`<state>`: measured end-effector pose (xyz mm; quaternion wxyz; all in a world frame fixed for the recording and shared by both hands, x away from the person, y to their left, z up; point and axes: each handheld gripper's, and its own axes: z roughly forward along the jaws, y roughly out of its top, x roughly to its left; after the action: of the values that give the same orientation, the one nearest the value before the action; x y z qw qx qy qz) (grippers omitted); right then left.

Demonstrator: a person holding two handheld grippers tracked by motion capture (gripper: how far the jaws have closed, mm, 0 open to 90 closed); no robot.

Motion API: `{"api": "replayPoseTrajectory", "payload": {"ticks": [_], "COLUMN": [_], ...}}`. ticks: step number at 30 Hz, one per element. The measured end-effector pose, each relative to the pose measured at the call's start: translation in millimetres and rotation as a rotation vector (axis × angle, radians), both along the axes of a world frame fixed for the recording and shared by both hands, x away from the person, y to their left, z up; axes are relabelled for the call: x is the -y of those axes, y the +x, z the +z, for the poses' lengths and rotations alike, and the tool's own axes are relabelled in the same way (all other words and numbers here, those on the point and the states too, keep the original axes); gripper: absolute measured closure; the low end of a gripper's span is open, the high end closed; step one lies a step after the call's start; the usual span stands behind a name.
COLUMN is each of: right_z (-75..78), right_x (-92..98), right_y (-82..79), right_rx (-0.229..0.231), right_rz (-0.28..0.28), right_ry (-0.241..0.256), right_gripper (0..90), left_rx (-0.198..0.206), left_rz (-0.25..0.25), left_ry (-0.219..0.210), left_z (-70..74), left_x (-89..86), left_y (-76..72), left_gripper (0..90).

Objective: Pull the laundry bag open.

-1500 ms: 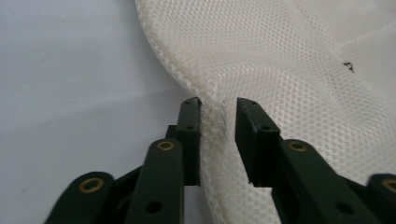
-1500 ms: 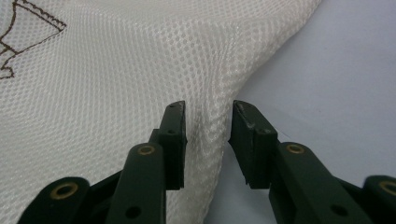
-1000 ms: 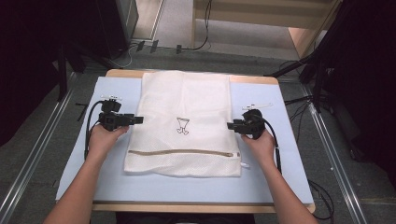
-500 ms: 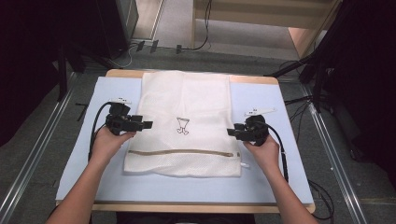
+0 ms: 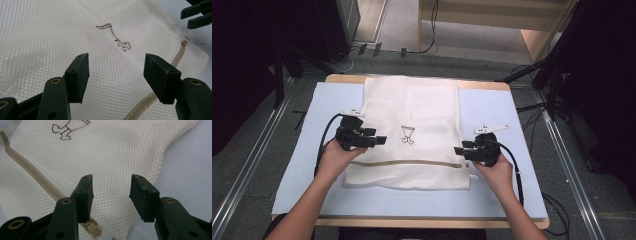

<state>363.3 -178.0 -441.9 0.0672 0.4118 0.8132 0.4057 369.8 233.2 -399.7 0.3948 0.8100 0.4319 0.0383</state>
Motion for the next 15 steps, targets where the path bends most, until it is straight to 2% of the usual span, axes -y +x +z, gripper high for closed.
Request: {"api": "replayPoseTrajectory", "payload": {"ticks": [5,11,15], "right_z": [-1.3,-3.5,-7.1], "right_x": [-4.1,-1.9,0.6], "right_y": [-5.7,-9.9,-11.8], "right_rx": [0.001,-0.006,-0.026], "right_rz": [0.007,0.008,0.011], "right_ry": [-0.014,-0.016,-0.028], "right_gripper": [56.2,58.7,67.0], "left_rx": [0.005,0.005,0.002], "left_rz": [-0.023,-0.057,-0.079], "left_ry": [-0.014,-0.001,0.003], "left_z": [0.3,-1.4,-2.8], "left_x": [10.4,23.4,32.1], "left_y": [-1.5,-0.9,0.1], "left_gripper": [38.6,38.9,38.9]}}
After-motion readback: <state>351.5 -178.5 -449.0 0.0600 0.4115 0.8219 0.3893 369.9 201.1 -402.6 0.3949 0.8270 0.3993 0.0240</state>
